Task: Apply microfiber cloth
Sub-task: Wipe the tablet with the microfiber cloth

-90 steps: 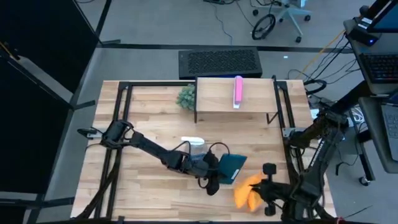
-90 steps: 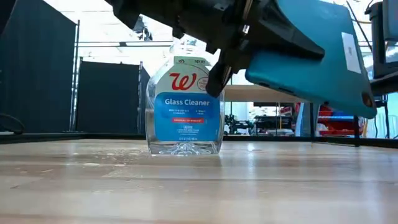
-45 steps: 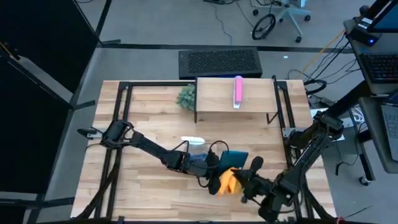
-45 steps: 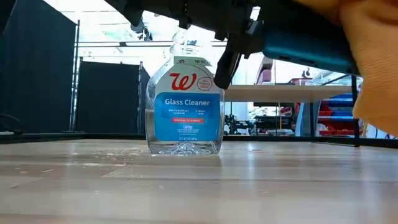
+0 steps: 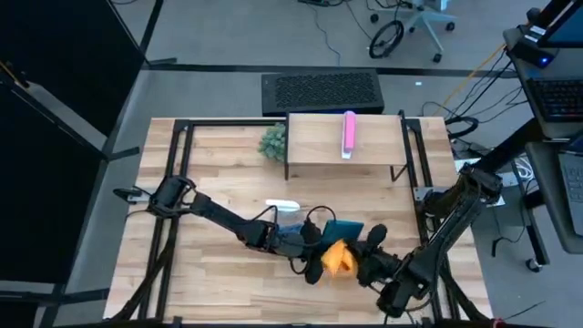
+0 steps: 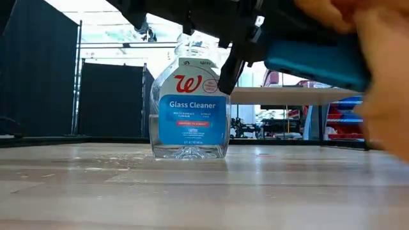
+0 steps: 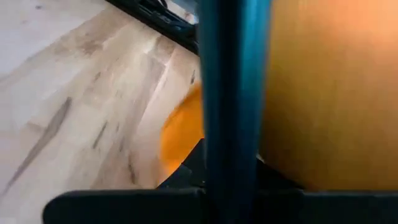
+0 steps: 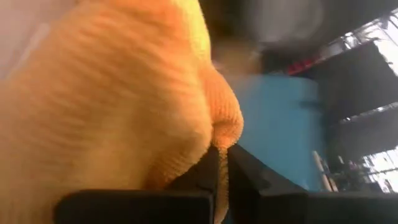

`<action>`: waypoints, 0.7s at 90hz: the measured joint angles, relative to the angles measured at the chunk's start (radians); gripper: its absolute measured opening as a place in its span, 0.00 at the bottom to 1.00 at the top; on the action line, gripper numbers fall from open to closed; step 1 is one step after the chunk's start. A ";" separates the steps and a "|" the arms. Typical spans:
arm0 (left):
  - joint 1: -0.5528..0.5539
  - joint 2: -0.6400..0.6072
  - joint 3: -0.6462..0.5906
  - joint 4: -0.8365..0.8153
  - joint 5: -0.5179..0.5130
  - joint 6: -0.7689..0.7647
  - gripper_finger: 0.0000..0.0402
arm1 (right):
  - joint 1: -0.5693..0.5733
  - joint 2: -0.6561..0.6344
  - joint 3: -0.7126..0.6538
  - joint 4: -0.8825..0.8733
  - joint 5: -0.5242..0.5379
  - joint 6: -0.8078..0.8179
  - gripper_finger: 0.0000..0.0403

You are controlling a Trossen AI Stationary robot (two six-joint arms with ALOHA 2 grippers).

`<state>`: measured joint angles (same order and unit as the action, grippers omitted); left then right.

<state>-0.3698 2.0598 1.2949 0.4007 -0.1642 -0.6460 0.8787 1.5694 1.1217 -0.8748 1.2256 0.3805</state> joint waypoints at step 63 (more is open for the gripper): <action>-0.008 0.007 -0.005 -0.167 0.066 0.031 0.01 | 0.017 0.080 -0.033 0.206 -0.109 0.217 0.00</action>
<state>-0.3775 2.0666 1.2896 0.2334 -0.0980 -0.6149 0.8962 1.6496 1.0889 -0.6689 1.1167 0.5976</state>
